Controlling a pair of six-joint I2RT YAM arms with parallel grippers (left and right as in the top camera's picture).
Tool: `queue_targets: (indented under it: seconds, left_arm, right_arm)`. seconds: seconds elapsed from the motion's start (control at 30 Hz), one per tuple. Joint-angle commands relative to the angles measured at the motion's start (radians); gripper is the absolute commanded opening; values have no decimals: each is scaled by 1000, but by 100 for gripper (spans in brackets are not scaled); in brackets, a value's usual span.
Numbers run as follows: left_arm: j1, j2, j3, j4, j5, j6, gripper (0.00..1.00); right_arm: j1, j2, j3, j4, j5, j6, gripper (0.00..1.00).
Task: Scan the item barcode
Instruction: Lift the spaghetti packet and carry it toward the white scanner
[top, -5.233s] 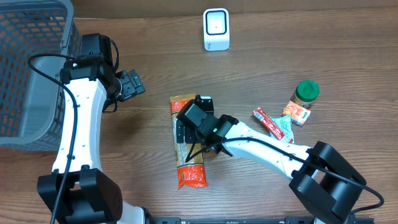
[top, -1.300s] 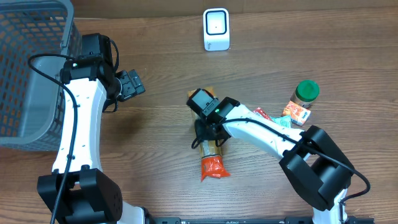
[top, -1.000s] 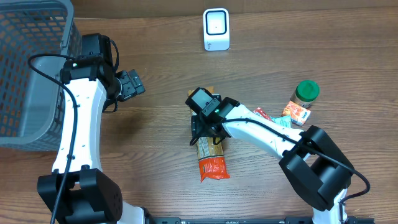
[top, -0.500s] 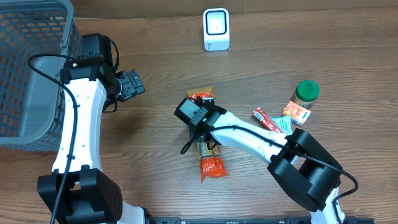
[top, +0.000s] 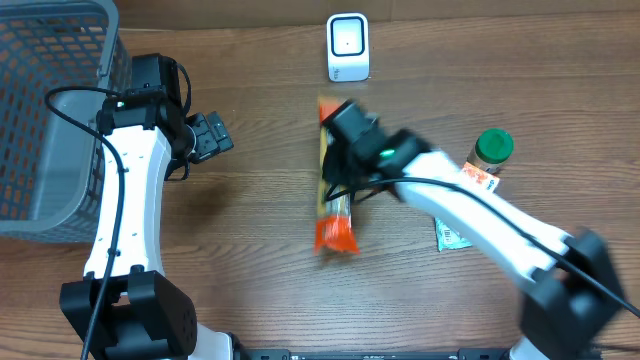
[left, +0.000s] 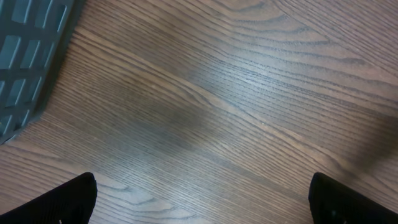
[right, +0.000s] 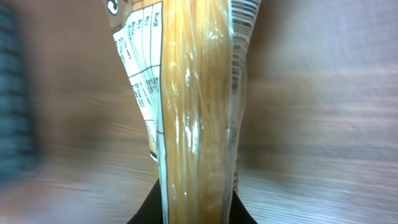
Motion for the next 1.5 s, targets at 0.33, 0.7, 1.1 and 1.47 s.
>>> queue_targets:
  seconds: [0.33, 0.7, 1.1, 1.47]
  left_arm:
    - [-2, -14, 16, 0, -9, 11, 100]
    - [-2, -14, 16, 0, -8, 11, 100]
    - [-2, -14, 16, 0, -9, 11, 100]
    - [-2, -14, 16, 0, -9, 11, 100]
  right_arm:
    - [-102, -179, 28, 397, -21, 647, 4]
    - [-102, -175, 28, 778, 112, 718, 4]
    - [-153, 15, 28, 1187, 68, 744, 4]
    - [-219, 315, 29, 1451, 82, 665, 4]
